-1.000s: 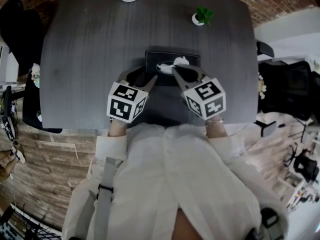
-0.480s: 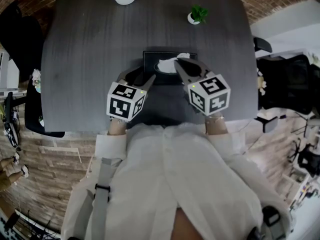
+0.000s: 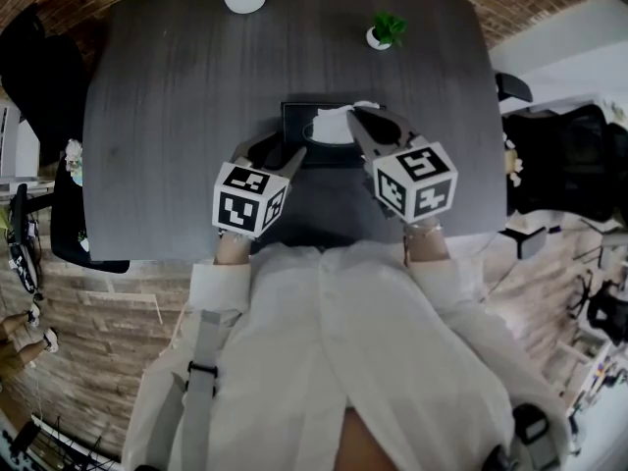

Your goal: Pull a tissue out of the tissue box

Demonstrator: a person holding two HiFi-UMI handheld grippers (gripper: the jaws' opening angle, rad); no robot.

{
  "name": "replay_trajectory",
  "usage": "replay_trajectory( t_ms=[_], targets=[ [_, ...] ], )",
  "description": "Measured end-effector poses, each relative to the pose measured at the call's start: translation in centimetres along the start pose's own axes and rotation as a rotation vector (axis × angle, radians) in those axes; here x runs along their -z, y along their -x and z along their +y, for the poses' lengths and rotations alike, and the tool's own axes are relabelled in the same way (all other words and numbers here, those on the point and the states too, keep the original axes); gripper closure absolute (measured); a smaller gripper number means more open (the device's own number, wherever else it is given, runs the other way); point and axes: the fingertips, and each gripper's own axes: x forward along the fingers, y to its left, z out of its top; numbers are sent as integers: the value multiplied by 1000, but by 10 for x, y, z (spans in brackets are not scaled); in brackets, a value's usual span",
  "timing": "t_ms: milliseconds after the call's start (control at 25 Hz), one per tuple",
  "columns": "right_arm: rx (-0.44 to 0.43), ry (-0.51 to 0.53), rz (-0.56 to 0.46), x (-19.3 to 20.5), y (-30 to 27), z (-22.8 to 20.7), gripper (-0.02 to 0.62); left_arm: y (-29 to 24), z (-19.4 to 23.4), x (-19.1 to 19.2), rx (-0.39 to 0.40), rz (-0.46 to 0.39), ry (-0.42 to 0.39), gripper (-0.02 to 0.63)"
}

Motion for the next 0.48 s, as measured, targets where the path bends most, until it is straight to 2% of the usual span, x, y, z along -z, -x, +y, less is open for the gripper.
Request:
replay_trajectory(
  t_ms=[480],
  targets=[
    [12, 2, -38, -11, 1, -1, 584, -1, 0, 0, 0, -6, 1, 416]
  ],
)
